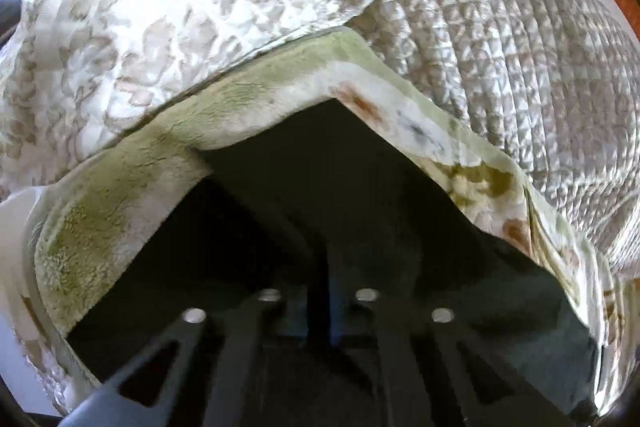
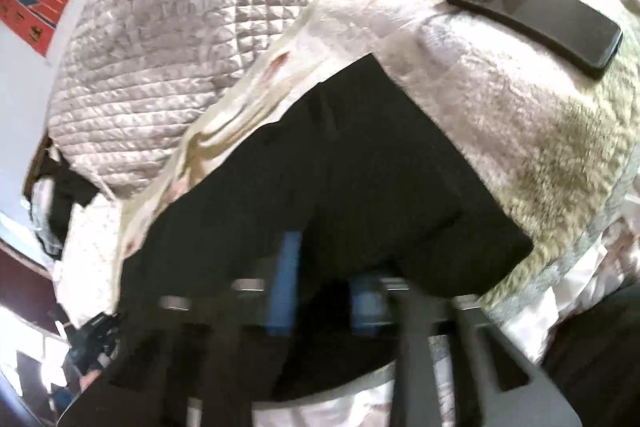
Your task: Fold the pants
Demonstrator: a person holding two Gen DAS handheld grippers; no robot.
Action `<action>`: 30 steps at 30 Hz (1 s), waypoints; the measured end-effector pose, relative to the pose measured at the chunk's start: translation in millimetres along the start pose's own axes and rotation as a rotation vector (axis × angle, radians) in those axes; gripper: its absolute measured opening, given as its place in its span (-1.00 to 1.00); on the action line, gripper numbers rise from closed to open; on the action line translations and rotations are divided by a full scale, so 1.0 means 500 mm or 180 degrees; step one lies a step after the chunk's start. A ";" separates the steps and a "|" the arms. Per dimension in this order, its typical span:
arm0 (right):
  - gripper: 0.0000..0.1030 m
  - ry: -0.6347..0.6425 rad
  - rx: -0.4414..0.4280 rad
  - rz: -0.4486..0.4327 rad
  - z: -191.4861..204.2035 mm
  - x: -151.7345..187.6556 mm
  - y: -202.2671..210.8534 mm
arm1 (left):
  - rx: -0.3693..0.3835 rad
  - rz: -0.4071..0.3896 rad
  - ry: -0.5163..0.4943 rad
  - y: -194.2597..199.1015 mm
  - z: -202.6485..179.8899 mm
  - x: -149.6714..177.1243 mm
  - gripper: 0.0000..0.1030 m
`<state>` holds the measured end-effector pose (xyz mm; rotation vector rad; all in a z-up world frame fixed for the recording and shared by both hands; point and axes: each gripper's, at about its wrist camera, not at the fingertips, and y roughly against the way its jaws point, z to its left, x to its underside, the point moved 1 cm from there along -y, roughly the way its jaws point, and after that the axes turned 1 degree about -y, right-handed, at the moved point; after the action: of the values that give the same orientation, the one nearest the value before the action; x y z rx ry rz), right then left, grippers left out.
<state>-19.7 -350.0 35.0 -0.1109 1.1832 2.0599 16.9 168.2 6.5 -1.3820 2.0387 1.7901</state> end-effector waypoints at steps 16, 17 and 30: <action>-0.70 -0.0156 -0.0072 0.0536 -0.032 0.001 0.009 | -0.0080 0.0043 -0.0202 0.090 0.025 0.033 -0.91; -0.63 -0.0329 -0.0173 0.0523 -0.043 0.006 0.014 | -0.0102 0.0054 -0.0217 0.088 0.025 0.038 -0.92; -0.52 -0.0366 0.0035 0.0222 -0.054 -0.003 0.070 | -0.0061 0.0068 -0.0312 0.091 0.014 0.037 -0.91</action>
<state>-48.5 -381.8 45.0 0.0541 1.1420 2.0906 -27.3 159.1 27.0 -1.2552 1.9998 1.8517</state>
